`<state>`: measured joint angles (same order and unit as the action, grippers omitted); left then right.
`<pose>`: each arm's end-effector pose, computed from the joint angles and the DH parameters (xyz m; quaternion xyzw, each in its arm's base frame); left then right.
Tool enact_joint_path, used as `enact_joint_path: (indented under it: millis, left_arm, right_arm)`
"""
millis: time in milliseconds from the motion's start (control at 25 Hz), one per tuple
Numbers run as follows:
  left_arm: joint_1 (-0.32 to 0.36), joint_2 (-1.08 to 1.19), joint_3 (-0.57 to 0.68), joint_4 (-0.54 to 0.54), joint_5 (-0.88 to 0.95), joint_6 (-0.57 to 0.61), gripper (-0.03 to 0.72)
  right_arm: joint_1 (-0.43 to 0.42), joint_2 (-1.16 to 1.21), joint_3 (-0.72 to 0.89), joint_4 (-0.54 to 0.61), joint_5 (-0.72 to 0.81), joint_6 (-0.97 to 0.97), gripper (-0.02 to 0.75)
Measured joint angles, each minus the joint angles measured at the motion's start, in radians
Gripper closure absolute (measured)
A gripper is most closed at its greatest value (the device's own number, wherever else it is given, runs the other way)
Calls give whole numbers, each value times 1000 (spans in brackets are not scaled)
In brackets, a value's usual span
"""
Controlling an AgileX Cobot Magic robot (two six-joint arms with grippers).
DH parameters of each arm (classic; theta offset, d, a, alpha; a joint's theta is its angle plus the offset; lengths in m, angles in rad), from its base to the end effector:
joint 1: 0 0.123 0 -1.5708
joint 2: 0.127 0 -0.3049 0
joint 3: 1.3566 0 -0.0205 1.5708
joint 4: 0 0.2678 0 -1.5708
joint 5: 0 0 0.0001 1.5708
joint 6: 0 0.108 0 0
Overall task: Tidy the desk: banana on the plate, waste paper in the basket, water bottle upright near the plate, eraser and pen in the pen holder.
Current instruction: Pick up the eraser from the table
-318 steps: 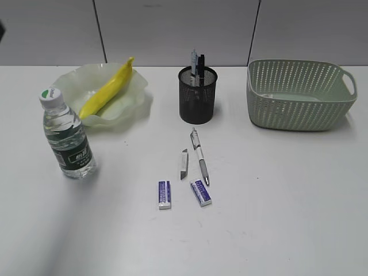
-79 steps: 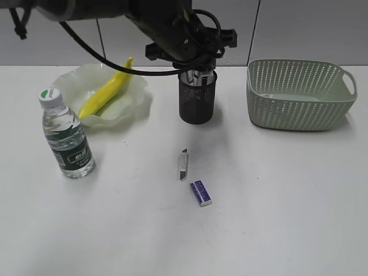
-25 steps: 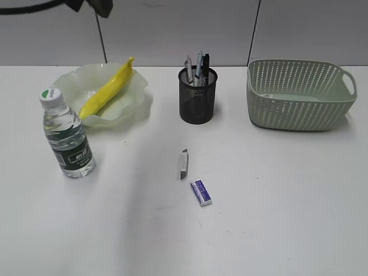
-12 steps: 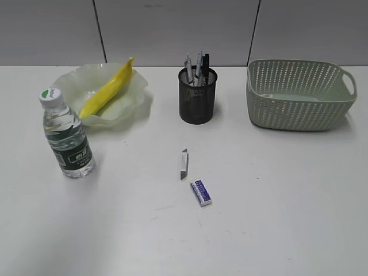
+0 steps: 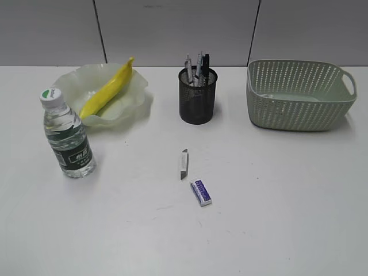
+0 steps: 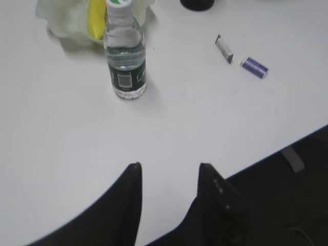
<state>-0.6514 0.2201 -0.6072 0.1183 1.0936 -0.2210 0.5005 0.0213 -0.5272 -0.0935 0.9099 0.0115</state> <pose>0.0305 -0.0090 0.3051 0.1896 0.8669 -0.1396 0.4394 0.0139 -0.0015 0.3013 -0.1974 0.7845 0.1032 0.5788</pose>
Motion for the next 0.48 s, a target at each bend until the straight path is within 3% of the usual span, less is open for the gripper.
enact_joint_path:
  millis: [280, 480]
  left_arm:
    - [0, -227, 65, 4, -24, 0, 419]
    - [0, -227, 67, 4, -25, 0, 419]
  right_arm:
    - [0, 270, -24, 1, -318, -2, 315]
    - [0, 618, -141, 7, -390, -2, 315]
